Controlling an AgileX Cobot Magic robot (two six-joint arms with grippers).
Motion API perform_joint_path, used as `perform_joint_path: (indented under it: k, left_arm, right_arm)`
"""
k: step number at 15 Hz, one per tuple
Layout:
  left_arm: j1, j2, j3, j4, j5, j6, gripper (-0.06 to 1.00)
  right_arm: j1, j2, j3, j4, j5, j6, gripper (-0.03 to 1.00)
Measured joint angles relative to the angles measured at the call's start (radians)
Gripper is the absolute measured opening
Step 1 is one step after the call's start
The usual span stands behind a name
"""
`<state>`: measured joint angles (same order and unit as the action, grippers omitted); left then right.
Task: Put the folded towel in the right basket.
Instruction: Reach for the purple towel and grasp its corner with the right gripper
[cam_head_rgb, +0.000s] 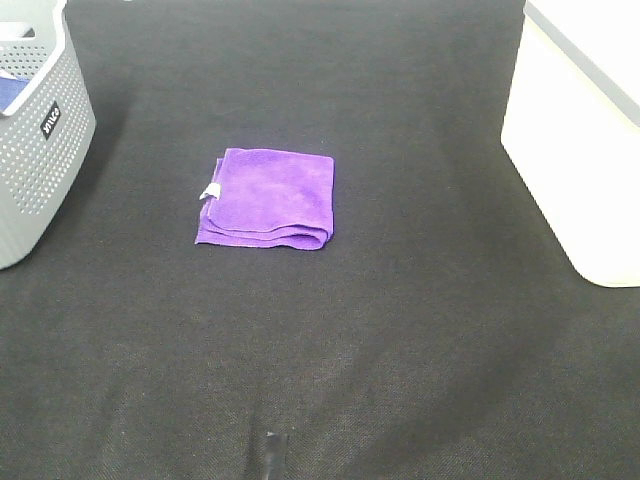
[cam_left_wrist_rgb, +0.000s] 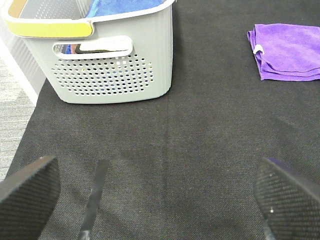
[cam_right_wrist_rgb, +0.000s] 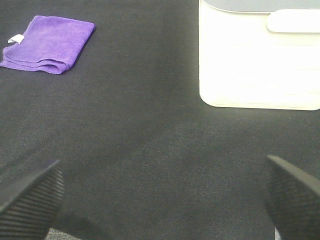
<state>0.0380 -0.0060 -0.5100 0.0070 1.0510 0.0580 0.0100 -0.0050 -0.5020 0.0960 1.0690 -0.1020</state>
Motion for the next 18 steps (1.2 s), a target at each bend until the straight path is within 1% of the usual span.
perform_joint_path:
  k: [18]
  left_arm:
    - [0.000,0.000,0.000,0.000,0.000,0.000,0.99]
  right_arm:
    - [0.000,0.000,0.000,0.000,0.000,-0.001,0.98]
